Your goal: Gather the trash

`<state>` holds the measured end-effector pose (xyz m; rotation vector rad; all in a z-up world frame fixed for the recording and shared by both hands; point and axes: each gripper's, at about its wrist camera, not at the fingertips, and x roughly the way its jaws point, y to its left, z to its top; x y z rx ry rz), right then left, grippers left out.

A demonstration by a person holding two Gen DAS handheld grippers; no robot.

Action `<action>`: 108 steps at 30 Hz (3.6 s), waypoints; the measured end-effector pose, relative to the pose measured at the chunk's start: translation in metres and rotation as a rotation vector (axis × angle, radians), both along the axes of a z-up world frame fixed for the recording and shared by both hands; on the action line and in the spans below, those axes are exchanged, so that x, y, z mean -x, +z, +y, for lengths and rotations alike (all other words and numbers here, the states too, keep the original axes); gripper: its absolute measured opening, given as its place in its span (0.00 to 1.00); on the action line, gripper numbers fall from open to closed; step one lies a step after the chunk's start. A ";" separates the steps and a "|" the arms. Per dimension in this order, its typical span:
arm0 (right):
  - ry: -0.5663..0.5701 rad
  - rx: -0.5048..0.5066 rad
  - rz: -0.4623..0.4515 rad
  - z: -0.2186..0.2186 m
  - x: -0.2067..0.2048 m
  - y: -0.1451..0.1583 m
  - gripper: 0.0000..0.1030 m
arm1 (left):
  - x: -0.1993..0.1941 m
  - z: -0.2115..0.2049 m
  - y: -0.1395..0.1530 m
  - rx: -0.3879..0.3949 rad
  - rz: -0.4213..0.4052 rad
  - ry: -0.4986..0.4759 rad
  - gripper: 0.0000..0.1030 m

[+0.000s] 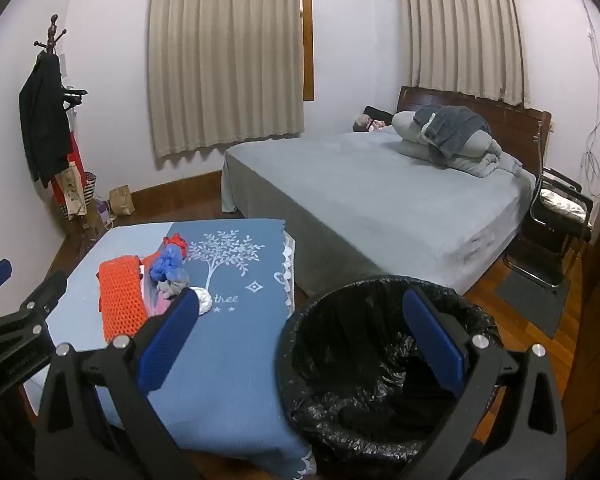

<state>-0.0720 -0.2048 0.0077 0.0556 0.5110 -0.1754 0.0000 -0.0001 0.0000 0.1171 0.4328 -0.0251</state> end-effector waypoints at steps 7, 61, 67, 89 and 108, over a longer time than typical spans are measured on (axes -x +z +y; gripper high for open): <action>0.000 0.003 -0.005 0.000 0.000 0.000 0.96 | 0.001 0.000 0.001 -0.001 -0.006 0.002 0.95; -0.002 0.008 0.004 -0.007 -0.004 -0.003 0.96 | -0.001 0.000 0.000 0.000 -0.003 0.006 0.95; -0.003 0.009 0.003 -0.007 -0.006 -0.004 0.96 | -0.001 0.000 0.000 0.000 -0.002 0.007 0.95; 0.001 0.007 0.011 -0.010 -0.006 -0.004 0.96 | -0.002 0.002 -0.001 0.001 0.001 0.006 0.95; 0.106 -0.041 0.076 0.017 -0.081 -0.049 0.95 | -0.042 0.047 -0.031 0.030 0.067 0.113 0.95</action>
